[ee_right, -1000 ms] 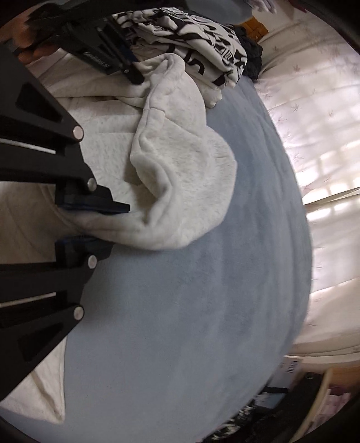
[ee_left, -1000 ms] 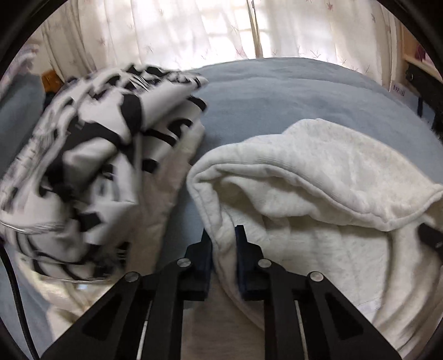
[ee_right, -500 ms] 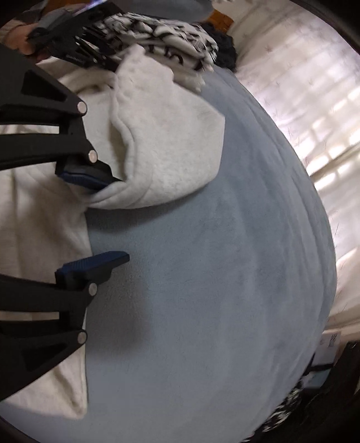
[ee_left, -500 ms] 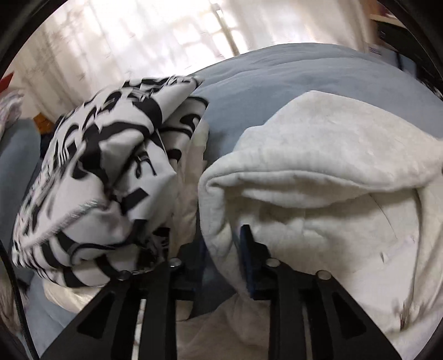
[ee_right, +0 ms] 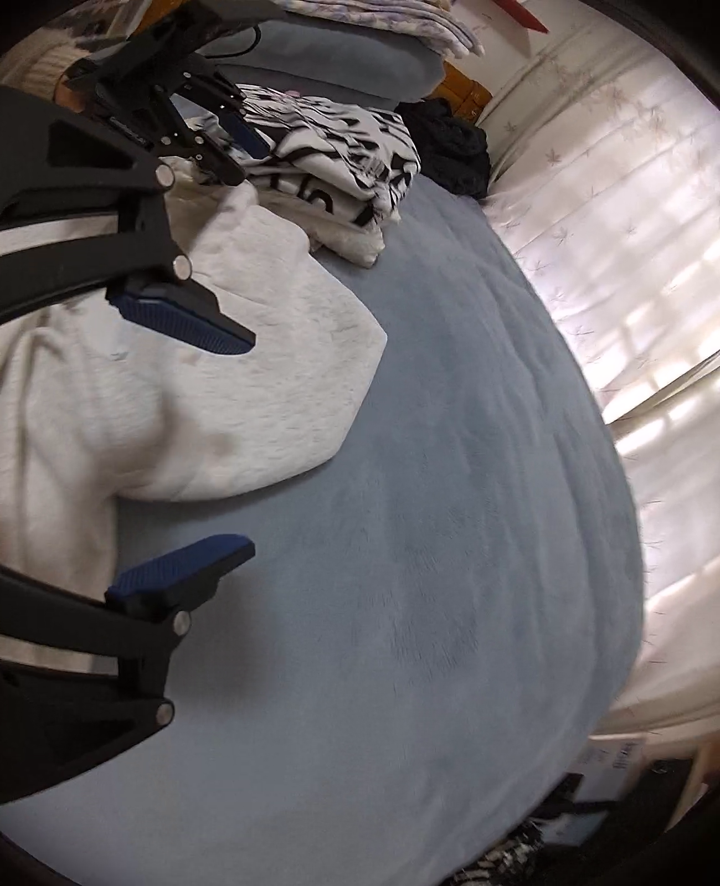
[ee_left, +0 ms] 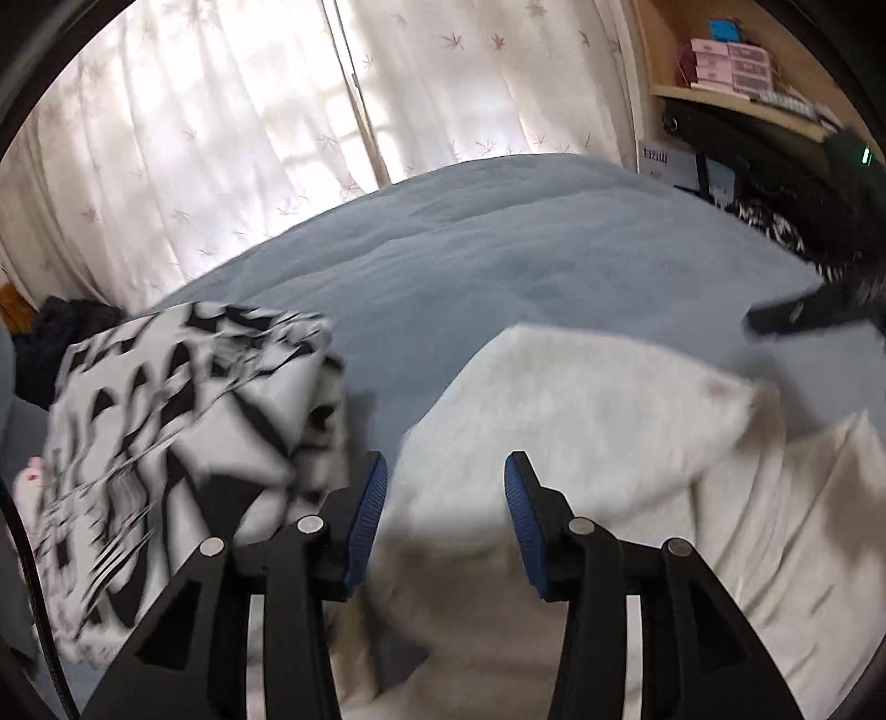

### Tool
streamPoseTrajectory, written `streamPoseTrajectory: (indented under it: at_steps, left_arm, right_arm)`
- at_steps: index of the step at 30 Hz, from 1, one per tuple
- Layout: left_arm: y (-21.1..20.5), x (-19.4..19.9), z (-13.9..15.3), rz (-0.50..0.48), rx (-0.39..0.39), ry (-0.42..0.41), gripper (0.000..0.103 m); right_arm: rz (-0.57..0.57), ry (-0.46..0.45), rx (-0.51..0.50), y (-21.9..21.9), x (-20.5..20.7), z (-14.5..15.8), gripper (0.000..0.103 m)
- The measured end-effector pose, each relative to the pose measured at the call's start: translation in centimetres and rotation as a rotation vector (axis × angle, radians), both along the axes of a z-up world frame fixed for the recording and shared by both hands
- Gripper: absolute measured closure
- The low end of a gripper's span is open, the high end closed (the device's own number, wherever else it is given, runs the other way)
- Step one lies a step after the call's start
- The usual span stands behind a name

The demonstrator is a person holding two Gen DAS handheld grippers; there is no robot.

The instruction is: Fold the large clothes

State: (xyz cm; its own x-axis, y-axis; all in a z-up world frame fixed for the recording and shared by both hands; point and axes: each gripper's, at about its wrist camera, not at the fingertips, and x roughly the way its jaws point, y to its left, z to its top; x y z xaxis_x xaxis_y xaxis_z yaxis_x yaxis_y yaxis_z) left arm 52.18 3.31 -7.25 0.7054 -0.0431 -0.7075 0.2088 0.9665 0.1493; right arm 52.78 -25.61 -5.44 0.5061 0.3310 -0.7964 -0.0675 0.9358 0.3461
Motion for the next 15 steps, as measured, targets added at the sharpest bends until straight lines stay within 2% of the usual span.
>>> streamPoseTrajectory:
  at_steps: [4,6,9,13,15]
  left_arm:
    - [-2.2,3.2,-2.0,-0.004,-0.025,0.072,0.06]
    - [-2.4,4.7,-4.3,0.002,-0.019,0.164,0.06]
    - [-2.4,4.8,-7.9,-0.003,-0.045,0.295,0.06]
    - [-2.7,3.6,-9.7,-0.014,-0.031,0.265,0.061]
    - [-2.7,3.5,-10.0,0.007,-0.048,0.261,0.061]
  right_arm:
    - [-0.003,0.079,0.034,0.6,3.0,-3.5,0.035]
    - [0.005,0.109,0.057,0.9,4.3,-5.0,0.035]
    - [0.042,0.144,0.073,1.7,5.4,-6.5,0.035]
    - [0.084,0.169,0.05,3.3,7.0,-7.7,0.035]
    - [0.088,0.169,0.062,3.7,7.6,-7.9,0.035]
